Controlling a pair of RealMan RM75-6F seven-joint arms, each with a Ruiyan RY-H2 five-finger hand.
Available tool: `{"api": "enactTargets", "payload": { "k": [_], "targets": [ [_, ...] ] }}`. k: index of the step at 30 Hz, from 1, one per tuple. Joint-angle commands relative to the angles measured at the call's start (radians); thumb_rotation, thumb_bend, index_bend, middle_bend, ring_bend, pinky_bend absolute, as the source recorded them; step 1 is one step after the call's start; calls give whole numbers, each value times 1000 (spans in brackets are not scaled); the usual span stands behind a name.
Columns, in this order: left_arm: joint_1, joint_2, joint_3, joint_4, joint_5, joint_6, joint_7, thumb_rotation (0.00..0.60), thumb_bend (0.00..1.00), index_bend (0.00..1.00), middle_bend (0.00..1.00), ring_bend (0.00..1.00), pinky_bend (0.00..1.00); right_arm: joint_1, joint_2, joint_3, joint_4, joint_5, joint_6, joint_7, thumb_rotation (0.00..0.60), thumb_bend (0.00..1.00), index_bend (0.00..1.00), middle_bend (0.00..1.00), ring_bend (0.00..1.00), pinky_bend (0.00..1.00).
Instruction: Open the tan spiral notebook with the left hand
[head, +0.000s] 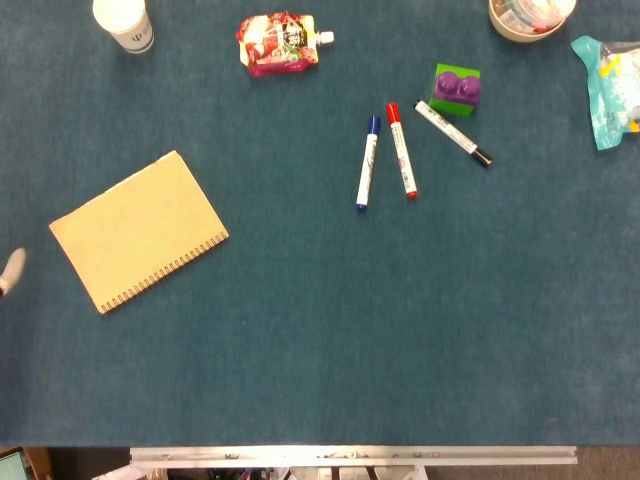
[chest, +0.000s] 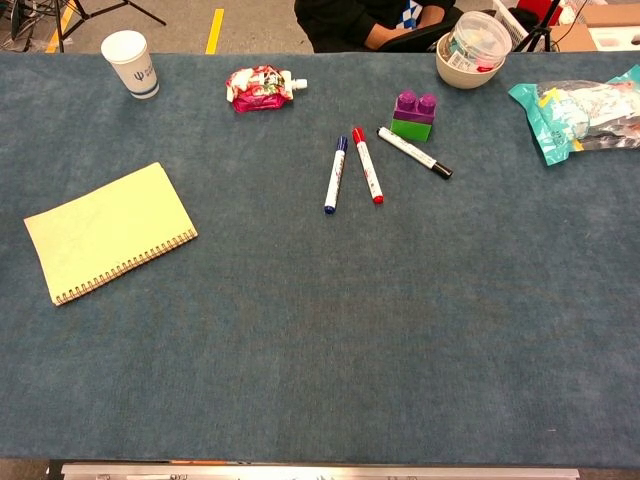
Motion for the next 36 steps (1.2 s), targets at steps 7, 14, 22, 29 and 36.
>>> {"api": "enactTargets", "payload": {
  "k": [7,14,22,29,36],
  "targets": [
    [-201,-2,-11,84,-83,-351,-24,0,295,124,164,89,40,2,0,2,3,5,-2,3,600,394,363,373,234,291],
    [-283,-65,-23,138,-189,-495,33,0,267,125,181,90,40,1,3,4,12,13,-2,12,600,395,363,373,235,291],
    [-331,-129,-14,207,-311,-558,162,0,264,127,189,91,40,0,-1,4,28,18,-5,27,600,394,363,373,235,291],
    [-344,-123,22,201,-381,-585,254,0,264,127,192,92,40,0,-3,3,35,19,-4,33,600,394,363,373,234,291],
    [-346,-131,46,198,-407,-600,277,0,264,127,186,92,40,3,-8,1,37,14,-9,35,600,394,363,373,234,291]
  ]
}}
